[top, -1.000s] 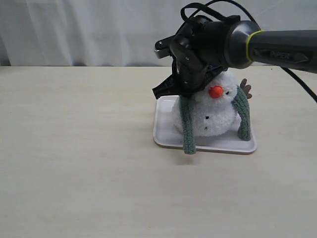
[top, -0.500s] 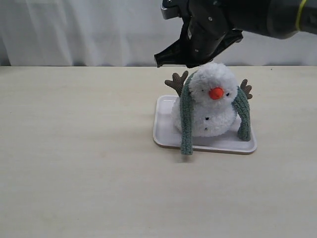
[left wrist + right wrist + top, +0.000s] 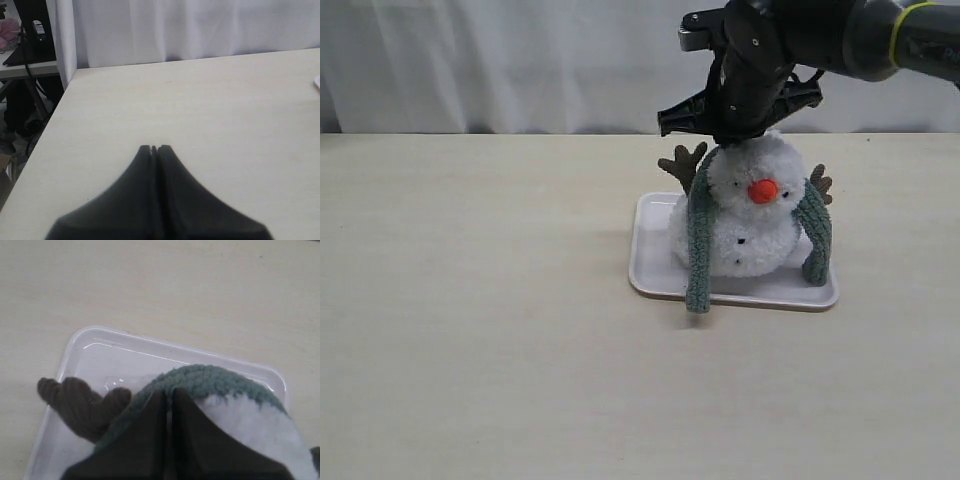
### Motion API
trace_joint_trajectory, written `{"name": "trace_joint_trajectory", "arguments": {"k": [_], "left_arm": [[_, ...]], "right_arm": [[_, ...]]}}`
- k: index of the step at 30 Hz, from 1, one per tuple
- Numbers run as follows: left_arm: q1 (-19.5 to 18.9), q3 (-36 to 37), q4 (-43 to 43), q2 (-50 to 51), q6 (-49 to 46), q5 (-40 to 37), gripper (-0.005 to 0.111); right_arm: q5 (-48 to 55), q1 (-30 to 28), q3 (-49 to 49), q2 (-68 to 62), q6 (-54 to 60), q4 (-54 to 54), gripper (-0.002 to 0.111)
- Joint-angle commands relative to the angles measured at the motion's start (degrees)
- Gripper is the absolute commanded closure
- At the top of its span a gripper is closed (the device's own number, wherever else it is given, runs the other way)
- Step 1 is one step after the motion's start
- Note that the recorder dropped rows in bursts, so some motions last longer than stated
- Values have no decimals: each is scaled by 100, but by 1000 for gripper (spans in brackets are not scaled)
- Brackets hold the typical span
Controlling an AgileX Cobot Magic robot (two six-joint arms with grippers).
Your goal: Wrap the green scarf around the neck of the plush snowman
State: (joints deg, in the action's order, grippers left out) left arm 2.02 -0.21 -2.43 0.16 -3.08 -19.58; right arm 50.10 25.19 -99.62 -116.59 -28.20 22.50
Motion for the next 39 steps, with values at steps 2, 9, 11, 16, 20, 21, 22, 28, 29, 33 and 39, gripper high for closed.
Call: {"name": "trace_joint_trajectory", "arguments": {"k": [2, 9, 11, 16, 20, 21, 22, 28, 29, 33, 39], "left_arm": [[5, 21, 4, -16, 10, 55, 107], [5, 21, 4, -16, 10, 55, 107], [5, 21, 4, -16, 10, 55, 107], [5, 21, 4, -16, 10, 55, 107], [5, 21, 4, -16, 10, 55, 107], [5, 21, 4, -16, 10, 55, 107], [5, 21, 4, -16, 10, 55, 107], [5, 21, 4, -16, 10, 55, 107], [5, 21, 4, -16, 10, 55, 107], [5, 21, 4, -16, 10, 55, 107], [5, 21, 4, -16, 10, 55, 107]], "right_arm": [[93, -204, -132, -296, 443, -379, 104], [151, -193, -171, -454, 827, -713, 104], [259, -169, -243, -326, 827, -713, 104], [578, -171, -205, 263, 987, -749, 104], [659, -171, 181, 743, 1101, -567, 104], [493, -184, 539, 1030, 1043, -364, 104], [382, -202, 721, 1171, 965, -324, 104], [-396, -1041, 2348, 2278, 1021, -869, 92], [-425, -1209, 2569, 2381, 1136, -947, 87], [-684, -1687, 3334, 2562, 1753, -1143, 65], [-2375, -1735, 4554, 2499, 2852, -1132, 45]]}}
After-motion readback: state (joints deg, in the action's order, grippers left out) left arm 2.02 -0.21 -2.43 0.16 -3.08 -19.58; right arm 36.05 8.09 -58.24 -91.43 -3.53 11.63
